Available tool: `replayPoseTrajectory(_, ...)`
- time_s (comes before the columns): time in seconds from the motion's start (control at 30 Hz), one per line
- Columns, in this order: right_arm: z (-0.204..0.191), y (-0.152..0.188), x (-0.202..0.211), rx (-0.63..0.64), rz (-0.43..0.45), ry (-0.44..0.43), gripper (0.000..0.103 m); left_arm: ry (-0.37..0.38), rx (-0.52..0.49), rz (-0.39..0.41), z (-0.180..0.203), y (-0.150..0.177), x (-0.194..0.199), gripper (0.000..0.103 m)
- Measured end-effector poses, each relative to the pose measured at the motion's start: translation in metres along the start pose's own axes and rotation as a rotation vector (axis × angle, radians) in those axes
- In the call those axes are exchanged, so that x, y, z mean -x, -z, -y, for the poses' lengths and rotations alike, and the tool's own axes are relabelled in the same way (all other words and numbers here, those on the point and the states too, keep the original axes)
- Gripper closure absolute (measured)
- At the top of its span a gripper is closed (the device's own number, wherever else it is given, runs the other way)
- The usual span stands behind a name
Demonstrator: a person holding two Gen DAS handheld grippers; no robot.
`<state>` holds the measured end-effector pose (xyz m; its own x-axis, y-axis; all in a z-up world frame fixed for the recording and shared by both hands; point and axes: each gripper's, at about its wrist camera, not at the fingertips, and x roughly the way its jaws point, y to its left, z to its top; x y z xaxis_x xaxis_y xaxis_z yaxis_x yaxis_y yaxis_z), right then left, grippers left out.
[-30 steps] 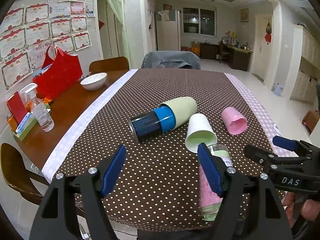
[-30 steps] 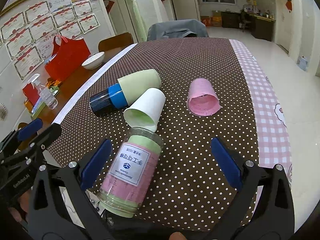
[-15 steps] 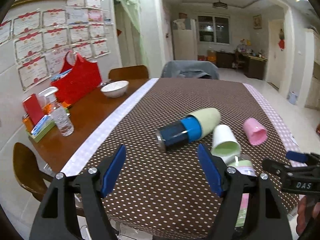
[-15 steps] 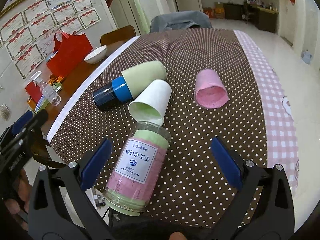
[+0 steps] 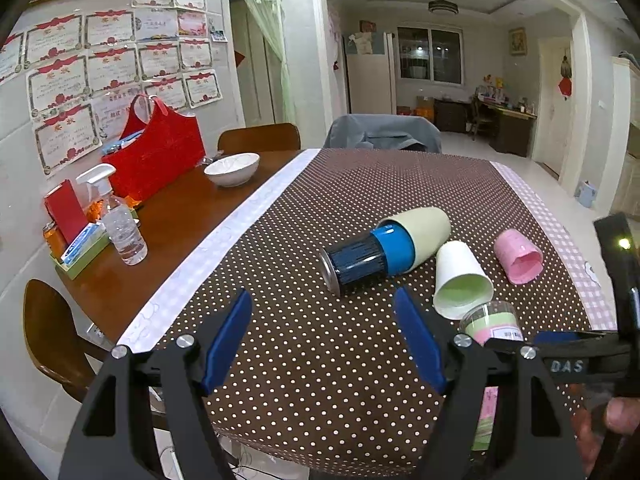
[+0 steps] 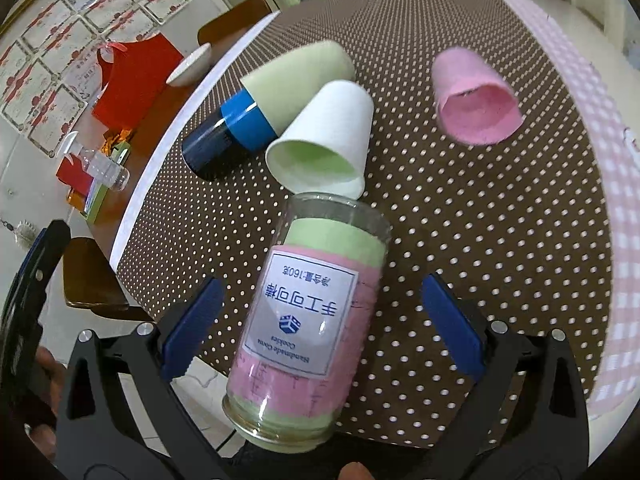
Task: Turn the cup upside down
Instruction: 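Rotate the held jar upright with the right tool, lid upward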
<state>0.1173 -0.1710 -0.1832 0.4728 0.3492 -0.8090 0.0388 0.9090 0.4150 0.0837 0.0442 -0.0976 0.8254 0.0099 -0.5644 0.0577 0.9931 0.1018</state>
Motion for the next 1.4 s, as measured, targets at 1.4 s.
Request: replayPoseTrajectory(1.4, -0.034, -0.005, 0.053, 0.254, 0.486, -0.026, 0.033, -0.009, 0.091, 0.001, -0.031, -0.010, 0.000, 0.030)
